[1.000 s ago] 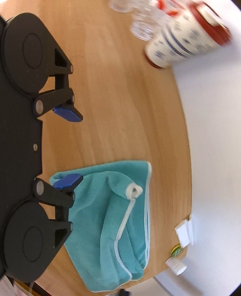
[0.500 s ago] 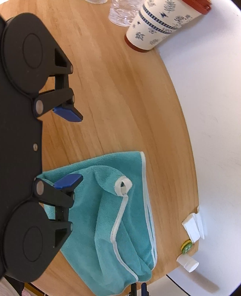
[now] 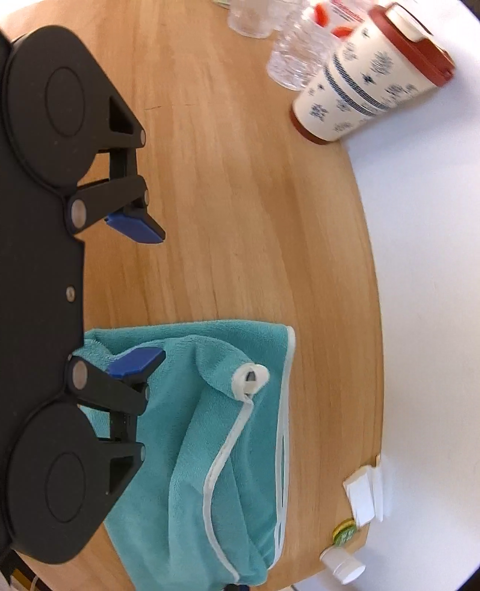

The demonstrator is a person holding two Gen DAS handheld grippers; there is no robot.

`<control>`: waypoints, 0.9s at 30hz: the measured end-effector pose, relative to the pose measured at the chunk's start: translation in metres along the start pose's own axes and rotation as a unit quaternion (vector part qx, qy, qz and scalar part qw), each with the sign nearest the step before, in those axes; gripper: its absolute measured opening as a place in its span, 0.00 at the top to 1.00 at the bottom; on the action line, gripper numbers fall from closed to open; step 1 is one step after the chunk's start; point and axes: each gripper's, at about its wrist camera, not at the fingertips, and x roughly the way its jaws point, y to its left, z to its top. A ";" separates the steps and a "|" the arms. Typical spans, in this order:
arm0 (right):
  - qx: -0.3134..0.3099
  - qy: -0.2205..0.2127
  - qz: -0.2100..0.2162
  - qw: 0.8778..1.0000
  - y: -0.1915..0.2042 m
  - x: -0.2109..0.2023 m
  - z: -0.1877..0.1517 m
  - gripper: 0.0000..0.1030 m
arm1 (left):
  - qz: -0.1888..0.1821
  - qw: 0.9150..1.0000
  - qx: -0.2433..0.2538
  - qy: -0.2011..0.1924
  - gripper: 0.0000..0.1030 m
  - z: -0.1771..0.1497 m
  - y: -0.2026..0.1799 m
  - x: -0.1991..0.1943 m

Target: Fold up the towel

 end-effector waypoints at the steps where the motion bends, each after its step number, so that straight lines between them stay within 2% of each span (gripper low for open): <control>1: 0.010 -0.002 0.005 1.000 -0.002 0.002 0.000 0.74 | 0.004 1.000 -0.005 0.000 0.38 -0.001 0.000 0.000; 9: 0.119 -0.007 0.004 0.993 -0.010 0.009 -0.004 0.74 | -0.004 1.000 0.004 -0.005 0.36 -0.009 0.006 0.003; 12: 0.165 -0.033 -0.013 0.986 -0.004 0.012 -0.007 0.74 | -0.019 1.000 0.004 -0.003 0.36 -0.008 0.012 0.006; 14: 0.176 -0.044 -0.028 0.983 0.004 0.015 -0.008 0.91 | -0.030 1.000 0.006 0.002 0.36 -0.008 0.014 0.008; 18: 0.187 -0.055 -0.052 0.979 0.021 0.020 -0.006 0.95 | -0.045 0.999 0.025 0.009 0.36 -0.008 0.015 0.014; 22: 0.223 -0.074 -0.038 0.971 0.030 0.010 -0.004 0.96 | -0.048 0.998 0.032 0.015 0.36 -0.008 0.014 0.018; 27: 0.271 -0.086 0.041 0.958 0.017 -0.003 0.015 0.96 | -0.034 0.999 0.022 0.000 0.36 -0.004 0.011 0.012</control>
